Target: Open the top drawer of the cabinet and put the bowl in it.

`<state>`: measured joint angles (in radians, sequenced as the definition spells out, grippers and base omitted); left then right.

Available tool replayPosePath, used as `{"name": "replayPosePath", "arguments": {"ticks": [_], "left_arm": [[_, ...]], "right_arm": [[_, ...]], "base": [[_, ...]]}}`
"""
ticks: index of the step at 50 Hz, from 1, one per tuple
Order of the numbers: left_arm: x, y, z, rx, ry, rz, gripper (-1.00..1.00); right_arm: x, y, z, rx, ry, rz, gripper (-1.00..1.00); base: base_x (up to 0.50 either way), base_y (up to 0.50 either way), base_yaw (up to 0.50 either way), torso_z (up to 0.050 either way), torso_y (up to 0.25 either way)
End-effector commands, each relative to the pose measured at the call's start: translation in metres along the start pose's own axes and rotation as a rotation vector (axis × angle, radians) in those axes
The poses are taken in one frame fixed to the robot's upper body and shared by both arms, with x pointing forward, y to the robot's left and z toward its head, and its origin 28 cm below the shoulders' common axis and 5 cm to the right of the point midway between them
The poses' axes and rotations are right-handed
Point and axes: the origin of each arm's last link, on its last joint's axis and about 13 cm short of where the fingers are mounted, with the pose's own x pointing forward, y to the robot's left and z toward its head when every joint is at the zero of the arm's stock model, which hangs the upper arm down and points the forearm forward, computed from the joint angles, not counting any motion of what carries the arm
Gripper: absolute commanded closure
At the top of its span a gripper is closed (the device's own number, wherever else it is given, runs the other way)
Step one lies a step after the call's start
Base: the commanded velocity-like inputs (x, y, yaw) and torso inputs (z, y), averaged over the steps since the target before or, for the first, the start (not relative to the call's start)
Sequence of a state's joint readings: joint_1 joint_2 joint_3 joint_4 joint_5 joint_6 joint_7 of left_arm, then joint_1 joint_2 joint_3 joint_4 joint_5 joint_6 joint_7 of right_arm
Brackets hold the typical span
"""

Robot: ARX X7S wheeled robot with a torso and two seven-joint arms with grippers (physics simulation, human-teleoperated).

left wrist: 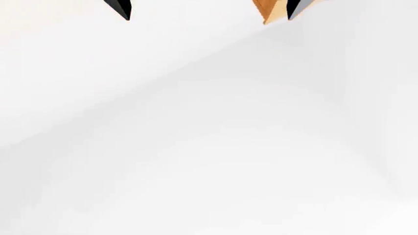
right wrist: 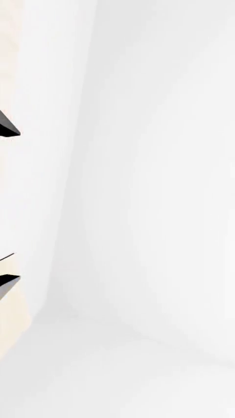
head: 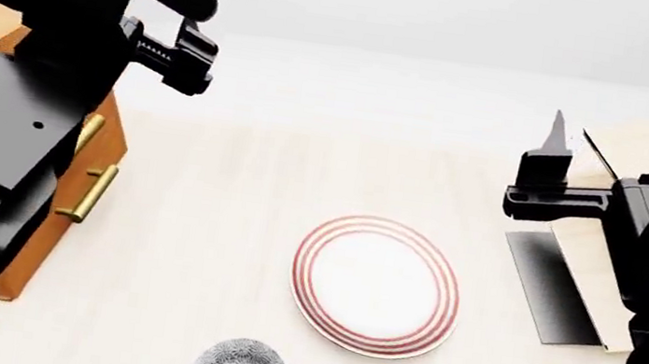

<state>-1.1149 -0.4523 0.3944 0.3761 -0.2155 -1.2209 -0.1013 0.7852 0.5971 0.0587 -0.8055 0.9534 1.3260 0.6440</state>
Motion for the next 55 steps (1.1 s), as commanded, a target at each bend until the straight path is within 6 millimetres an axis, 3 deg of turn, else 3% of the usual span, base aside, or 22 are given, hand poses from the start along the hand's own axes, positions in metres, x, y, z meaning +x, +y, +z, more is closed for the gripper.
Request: {"name": "replayPosePath", "arguments": {"ticks": [1, 24, 38, 55], "left_arm": [[0.011, -0.001, -0.017, 0.257, 0.057, 0.016, -1.0], [0.033, 0.001, -0.057, 0.526, 0.211, 0.077, -1.0], [0.033, -0.004, -0.081, 0.564, 0.289, 0.066, -1.0], [0.036, -0.001, -0.093, 0.564, 0.334, 0.074, -1.0]], "right_arm": [[0.0, 0.001, -0.006, 0.001, 0.01, 0.002, -1.0], [0.004, 0.004, -0.014, 0.017, 0.026, 0.004, -1.0], [0.006, 0.005, -0.019, 0.032, 0.043, 0.011, -1.0], [0.007, 0.006, -0.023, 0.037, 0.056, 0.014, -1.0]], "base": [[0.0, 0.0, 0.0, 0.0, 0.0], [0.0, 0.0, 0.0, 0.0, 0.0], [0.0, 0.0, 0.0, 0.0, 0.0], [0.0, 0.0, 0.0, 0.0, 0.0]]}}
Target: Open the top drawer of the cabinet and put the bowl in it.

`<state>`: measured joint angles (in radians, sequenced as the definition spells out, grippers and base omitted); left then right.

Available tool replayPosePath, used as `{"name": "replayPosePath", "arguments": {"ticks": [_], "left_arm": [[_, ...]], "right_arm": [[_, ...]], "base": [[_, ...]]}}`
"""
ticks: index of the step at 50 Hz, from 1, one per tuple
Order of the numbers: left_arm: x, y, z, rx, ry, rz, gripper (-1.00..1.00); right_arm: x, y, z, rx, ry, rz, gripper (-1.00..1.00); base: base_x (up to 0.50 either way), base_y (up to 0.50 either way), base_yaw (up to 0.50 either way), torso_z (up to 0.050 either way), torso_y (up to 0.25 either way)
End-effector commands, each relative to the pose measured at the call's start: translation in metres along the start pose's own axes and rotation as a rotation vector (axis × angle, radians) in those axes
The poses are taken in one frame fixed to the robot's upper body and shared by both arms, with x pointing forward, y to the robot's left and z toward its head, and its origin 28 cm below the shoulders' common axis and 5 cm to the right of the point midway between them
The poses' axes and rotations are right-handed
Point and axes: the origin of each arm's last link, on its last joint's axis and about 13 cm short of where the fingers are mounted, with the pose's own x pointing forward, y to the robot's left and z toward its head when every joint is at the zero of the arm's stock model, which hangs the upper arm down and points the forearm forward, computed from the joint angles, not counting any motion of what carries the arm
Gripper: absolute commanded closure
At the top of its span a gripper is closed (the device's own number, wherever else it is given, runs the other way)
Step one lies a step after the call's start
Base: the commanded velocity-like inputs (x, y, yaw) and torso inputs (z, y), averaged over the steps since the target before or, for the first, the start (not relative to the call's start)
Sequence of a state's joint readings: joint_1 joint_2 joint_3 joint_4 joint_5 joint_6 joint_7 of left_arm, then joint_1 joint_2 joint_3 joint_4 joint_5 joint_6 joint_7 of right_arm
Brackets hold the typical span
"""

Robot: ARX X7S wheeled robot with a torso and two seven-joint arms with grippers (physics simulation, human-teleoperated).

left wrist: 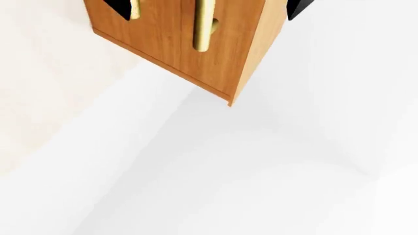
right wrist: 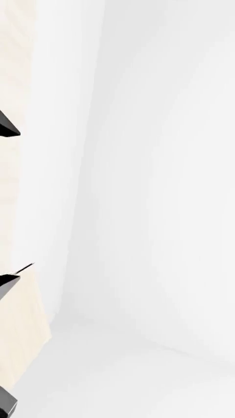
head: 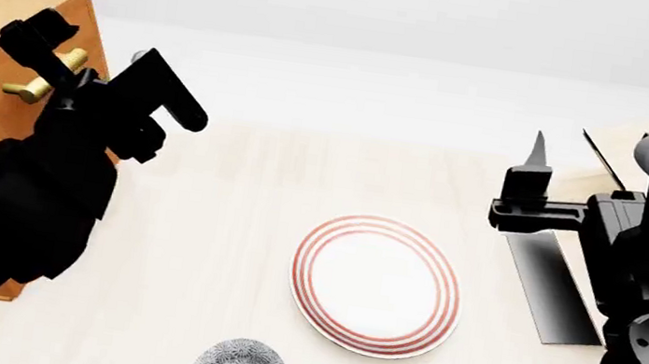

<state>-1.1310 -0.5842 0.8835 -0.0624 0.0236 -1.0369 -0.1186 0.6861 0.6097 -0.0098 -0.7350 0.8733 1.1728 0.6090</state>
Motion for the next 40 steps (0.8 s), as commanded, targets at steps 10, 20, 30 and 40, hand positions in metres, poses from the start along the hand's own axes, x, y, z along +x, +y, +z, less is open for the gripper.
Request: {"name": "replayPosePath", "arguments": {"ticks": [10, 20, 30, 40], "left_arm": [[0.012, -0.001, -0.012, -0.004, 0.059, -0.013, -1.0], [0.021, 0.0, -0.016, -0.017, 0.081, -0.007, -1.0], [0.029, -0.005, -0.024, -0.028, 0.12, -0.01, -1.0], [0.033, -0.007, -0.03, -0.038, 0.153, -0.003, -1.0]], "right_arm": [[0.0, 0.001, -0.003, 0.006, 0.015, 0.003, -1.0], [-0.001, 0.001, -0.002, 0.008, 0.012, 0.005, -1.0], [0.001, 0.001, -0.003, 0.009, 0.016, 0.006, -1.0], [0.002, 0.001, -0.002, 0.014, 0.018, 0.005, -1.0]], "base": [[0.0, 0.0, 0.0, 0.0, 0.0], [0.0, 0.0, 0.0, 0.0, 0.0], [0.0, 0.0, 0.0, 0.0, 0.0], [0.0, 0.0, 0.0, 0.0, 0.0]]}}
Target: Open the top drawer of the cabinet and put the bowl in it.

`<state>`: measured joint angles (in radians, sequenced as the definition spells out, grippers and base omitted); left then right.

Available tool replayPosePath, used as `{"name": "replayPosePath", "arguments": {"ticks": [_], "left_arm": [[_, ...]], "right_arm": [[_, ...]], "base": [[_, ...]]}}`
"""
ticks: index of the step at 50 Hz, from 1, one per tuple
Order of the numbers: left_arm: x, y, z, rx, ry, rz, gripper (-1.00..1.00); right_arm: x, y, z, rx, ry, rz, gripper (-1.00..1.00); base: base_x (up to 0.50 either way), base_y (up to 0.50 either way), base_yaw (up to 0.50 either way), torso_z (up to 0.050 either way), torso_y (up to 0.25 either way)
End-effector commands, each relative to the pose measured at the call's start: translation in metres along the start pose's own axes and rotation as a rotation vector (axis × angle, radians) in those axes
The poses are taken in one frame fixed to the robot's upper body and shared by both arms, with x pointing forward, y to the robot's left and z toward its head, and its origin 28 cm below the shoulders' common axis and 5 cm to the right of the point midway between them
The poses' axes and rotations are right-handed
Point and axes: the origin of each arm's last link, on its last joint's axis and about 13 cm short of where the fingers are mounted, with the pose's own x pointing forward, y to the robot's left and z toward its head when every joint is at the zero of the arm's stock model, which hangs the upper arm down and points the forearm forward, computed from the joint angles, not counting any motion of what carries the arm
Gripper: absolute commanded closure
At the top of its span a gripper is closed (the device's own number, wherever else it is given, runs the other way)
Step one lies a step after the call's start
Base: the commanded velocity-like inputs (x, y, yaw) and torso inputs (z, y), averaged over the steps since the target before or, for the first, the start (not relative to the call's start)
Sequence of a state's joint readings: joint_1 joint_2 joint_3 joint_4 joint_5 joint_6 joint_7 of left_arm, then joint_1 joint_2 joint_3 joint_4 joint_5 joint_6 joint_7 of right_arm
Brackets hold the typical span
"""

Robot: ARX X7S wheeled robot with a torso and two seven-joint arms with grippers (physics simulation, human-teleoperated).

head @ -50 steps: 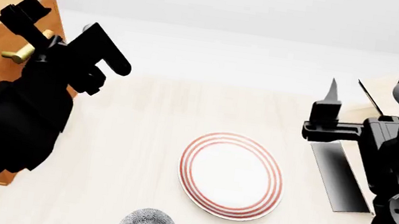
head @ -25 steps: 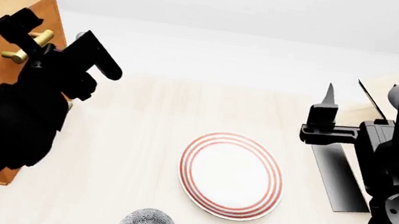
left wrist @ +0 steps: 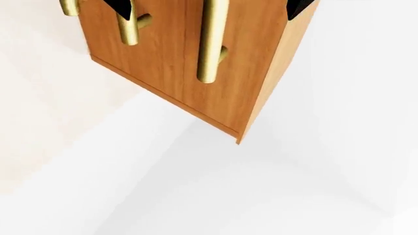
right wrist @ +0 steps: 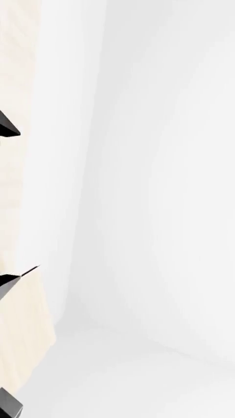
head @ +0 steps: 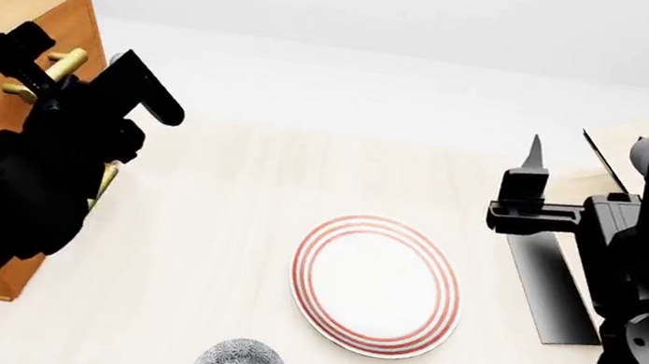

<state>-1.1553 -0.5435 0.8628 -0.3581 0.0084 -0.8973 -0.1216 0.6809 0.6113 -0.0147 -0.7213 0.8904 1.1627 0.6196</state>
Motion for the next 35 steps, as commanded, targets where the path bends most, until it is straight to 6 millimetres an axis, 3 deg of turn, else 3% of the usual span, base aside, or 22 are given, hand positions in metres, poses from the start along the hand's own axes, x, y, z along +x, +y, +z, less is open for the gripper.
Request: {"name": "replayPosePath", "arguments": {"ticks": [1, 35], "left_arm": [[0.007, -0.003, -0.007, -0.012, 0.04, 0.006, -1.0], [0.029, -0.005, -0.017, -0.052, 0.123, 0.073, -1.0]], "right_arm": [[0.001, 0.0, 0.0, 0.004, 0.003, 0.0, -1.0], [0.003, 0.001, -0.005, 0.013, 0.013, 0.005, -1.0]], "base": [[0.0, 0.0, 0.0, 0.0, 0.0], [0.0, 0.0, 0.0, 0.0, 0.0]]}}
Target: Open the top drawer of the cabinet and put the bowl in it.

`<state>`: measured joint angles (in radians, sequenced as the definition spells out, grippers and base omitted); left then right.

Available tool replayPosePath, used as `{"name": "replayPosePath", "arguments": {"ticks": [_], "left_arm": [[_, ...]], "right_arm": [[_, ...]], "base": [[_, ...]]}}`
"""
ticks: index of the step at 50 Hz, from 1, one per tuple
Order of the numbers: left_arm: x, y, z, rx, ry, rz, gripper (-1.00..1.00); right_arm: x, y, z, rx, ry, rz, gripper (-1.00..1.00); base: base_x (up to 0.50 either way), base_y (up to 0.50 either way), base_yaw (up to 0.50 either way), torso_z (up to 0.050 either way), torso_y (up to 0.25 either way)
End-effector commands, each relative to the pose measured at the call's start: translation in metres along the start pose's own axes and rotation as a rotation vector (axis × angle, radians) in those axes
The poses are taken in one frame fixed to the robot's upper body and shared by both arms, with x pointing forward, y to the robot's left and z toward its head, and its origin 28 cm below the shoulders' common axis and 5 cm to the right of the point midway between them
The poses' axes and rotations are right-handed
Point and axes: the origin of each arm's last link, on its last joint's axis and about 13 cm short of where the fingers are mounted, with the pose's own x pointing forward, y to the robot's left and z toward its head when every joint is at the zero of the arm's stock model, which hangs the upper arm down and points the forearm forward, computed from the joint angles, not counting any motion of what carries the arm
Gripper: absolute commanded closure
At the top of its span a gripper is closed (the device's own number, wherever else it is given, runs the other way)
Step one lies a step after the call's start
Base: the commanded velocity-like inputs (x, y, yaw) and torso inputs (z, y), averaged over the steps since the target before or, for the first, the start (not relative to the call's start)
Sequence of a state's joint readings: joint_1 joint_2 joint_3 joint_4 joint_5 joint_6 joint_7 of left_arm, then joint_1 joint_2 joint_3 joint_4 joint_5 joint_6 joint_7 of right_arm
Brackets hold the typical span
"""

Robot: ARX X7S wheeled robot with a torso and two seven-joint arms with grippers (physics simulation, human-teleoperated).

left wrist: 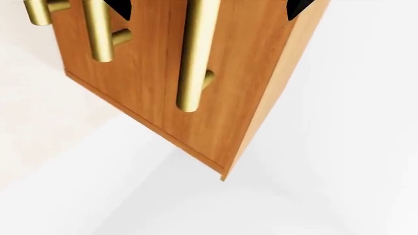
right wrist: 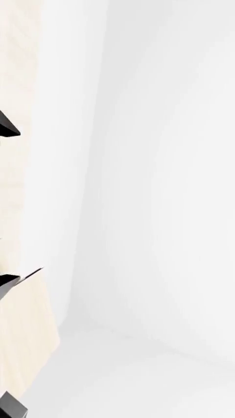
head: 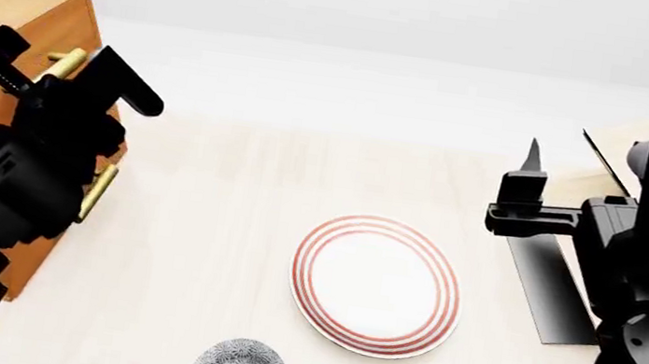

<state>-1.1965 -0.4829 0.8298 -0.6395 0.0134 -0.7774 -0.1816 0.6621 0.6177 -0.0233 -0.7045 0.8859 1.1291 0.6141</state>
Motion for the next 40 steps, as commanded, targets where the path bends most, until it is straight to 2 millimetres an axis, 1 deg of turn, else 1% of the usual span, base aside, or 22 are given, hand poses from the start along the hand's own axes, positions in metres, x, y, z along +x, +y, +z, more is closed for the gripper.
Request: {"name": "replayPosePath", "arguments": {"ticks": [1, 9, 28, 40], "left_arm": [[0.009, -0.004, -0.002, -0.019, 0.026, 0.01, -1.0], [0.014, -0.01, -0.004, -0.027, 0.045, 0.004, -1.0], [0.02, -0.008, -0.013, -0.05, 0.095, 0.032, -1.0], [0.023, -0.011, -0.023, -0.056, 0.132, 0.038, -1.0]], "right_arm": [[0.002, 0.001, -0.001, 0.001, 0.004, 0.003, -1.0], [0.003, 0.001, -0.001, 0.0, 0.005, 0.003, -1.0], [0.003, 0.0, 0.0, 0.006, 0.003, 0.001, -1.0], [0.003, 0.001, -0.003, 0.01, 0.009, 0.001, -1.0]], "base": [[0.0, 0.0, 0.0, 0.0, 0.0], [0.0, 0.0, 0.0, 0.0, 0.0], [0.0, 0.0, 0.0, 0.0, 0.0], [0.0, 0.0, 0.0, 0.0, 0.0]]}}
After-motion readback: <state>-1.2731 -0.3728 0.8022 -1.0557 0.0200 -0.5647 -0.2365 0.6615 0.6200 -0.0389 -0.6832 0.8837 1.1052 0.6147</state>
